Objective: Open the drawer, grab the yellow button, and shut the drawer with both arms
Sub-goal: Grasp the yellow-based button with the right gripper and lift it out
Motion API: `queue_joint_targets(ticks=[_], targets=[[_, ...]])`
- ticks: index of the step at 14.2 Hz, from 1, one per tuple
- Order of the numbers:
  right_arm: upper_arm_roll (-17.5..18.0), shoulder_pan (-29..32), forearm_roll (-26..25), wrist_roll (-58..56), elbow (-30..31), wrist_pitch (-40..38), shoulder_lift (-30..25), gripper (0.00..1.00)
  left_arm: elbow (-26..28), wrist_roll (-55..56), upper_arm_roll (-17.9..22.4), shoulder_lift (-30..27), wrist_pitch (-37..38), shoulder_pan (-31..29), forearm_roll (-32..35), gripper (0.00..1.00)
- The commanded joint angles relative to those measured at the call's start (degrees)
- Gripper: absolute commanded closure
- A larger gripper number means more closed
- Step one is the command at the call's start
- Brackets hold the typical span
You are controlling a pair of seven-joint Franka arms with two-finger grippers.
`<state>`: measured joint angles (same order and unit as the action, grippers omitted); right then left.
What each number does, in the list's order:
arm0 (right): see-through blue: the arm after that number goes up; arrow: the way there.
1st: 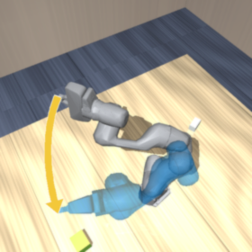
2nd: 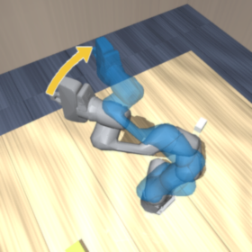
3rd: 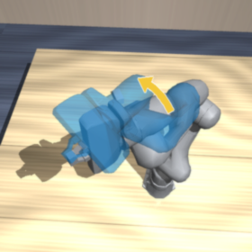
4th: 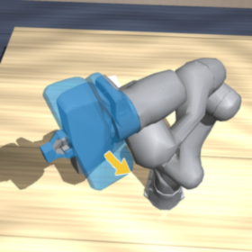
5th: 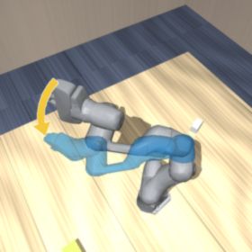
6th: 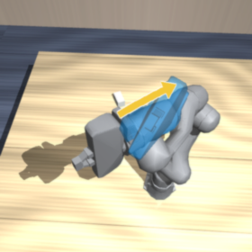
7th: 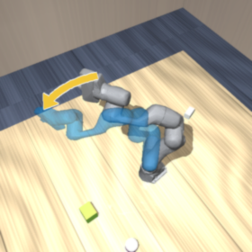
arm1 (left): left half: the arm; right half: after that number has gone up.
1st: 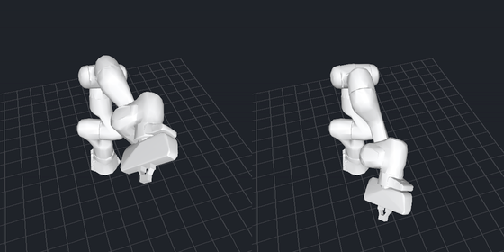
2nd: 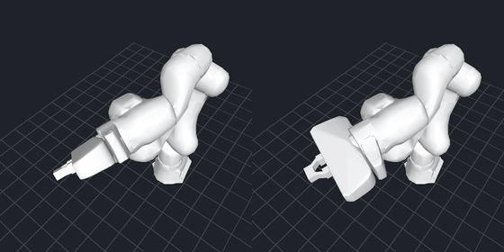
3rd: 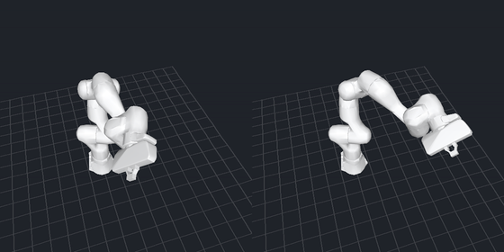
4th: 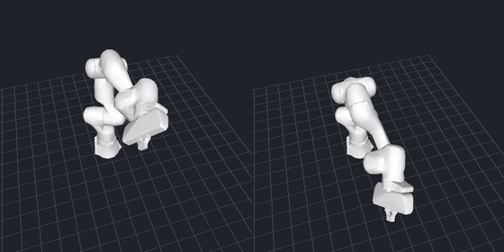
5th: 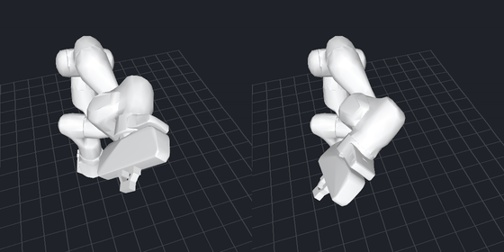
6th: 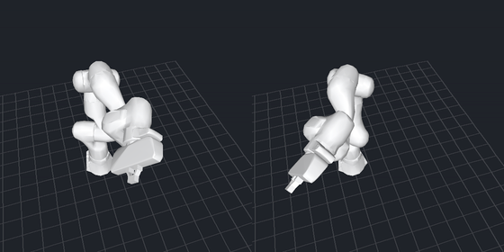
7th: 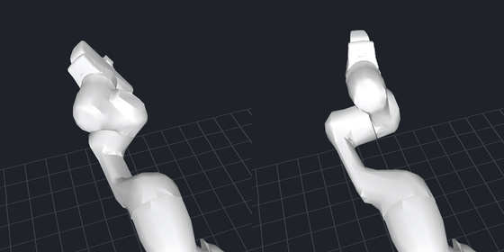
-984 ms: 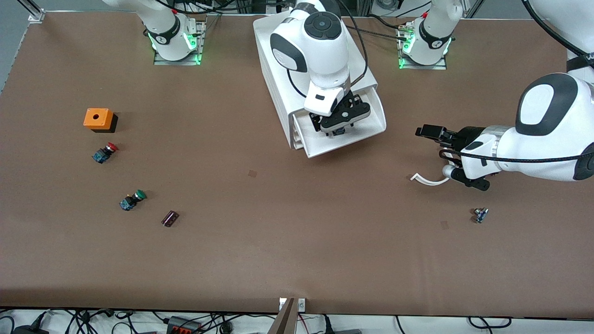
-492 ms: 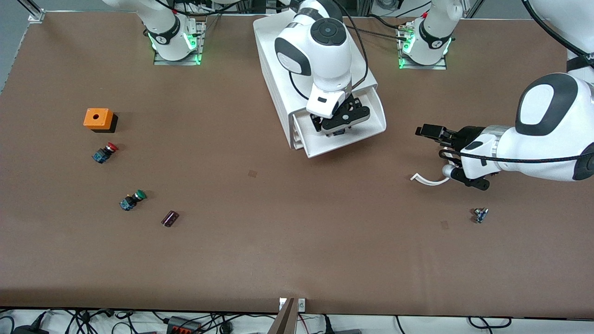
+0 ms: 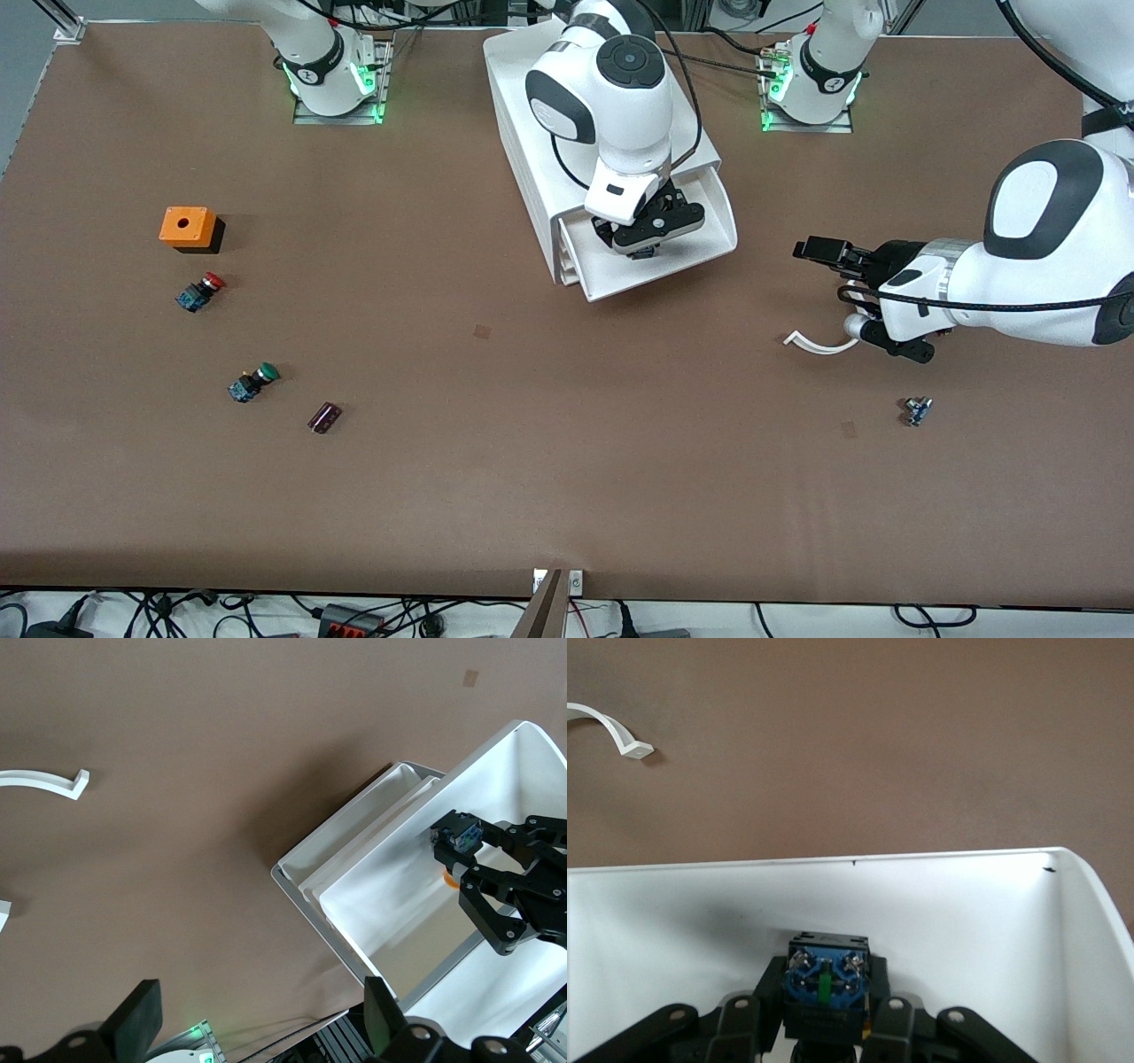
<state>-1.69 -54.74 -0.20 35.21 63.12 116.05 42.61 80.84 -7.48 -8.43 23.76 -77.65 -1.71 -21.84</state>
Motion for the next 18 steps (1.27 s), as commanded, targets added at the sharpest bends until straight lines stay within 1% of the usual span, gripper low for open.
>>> queue_joint_targets(ticks=[1,2,3,5,8,9,10,11,12,13,15,16,17,18], targets=[[-0.2,-0.3,-0.4,1.2,-1.9,-1.3,0.6,0.79,-1.9,0.5,-0.1,0.6,1.4,0.0,1.5,0.0],[-0.2,-0.3,-0.4,1.3,-2.0,-1.3,0.5,0.91,-1.9,0.6,-0.1,0.6,1.4,0.0,1.6,0.0],[-0.2,-0.3,-0.3,1.3,-2.1,-1.3,0.5,1.0,-2.0,1.1,0.0,0.5,1.4,0.0,1.8,0.0],[-0.2,0.2,-0.2,1.3,-2.3,-1.2,0.4,1.0,-3.3,3.8,-0.4,-0.1,1.5,0.3,5.2,0.0],[-0.6,1.0,-0.2,1.3,-6.2,-1.5,0.0,1.0,-10.0,4.8,0.1,0.5,7.5,4.0,10.8,0.0],[-0.3,2.6,0.0,1.5,-7.2,-1.5,-0.2,1.0,-10.9,4.7,0.1,1.0,7.6,4.0,11.9,0.0],[-0.2,4.4,1.4,1.5,-7.9,-1.5,-0.9,1.0,-11.2,4.6,0.3,1.4,7.2,4.0,12.5,0.0],[-0.2,5.9,3.3,1.4,-8.0,-1.6,-1.5,1.0,-11.9,4.7,0.5,1.6,5.0,3.9,12.5,0.0],[0.0,8.8,5.5,0.9,-7.9,-2.9,-2.7,1.0,-12.3,4.5,0.6,1.8,2.6,3.8,12.6,0.0],[0.0,10.9,6.0,0.3,-7.9,-5.1,-3.1,1.0,-12.3,4.6,0.7,1.9,1.6,4.0,12.8,0.0],[-0.6,13.3,5.6,-3.6,-7.9,-9.7,-4.4,1.0,-12.2,10.4,0.6,2.4,1.0,4.2,13.1,0.0],[-0.6,15.7,5.2,-6.5,-7.7,-11.9,-5.0,1.0,-11.7,13.8,0.4,2.4,-0.8,4.1,13.1,0.0],[-0.5,17.6,5.2,-8.9,-7.4,-13.4,-5.3,1.0,-11.2,16.5,0.1,2.4,-4.8,4.1,13.4,0.0],[-0.5,20.3,5.6,-11.2,-7.4,-15.5,-5.3,1.0,-9.1,20.7,0.1,2.3,-7.8,5.4,13.3,0.0]])
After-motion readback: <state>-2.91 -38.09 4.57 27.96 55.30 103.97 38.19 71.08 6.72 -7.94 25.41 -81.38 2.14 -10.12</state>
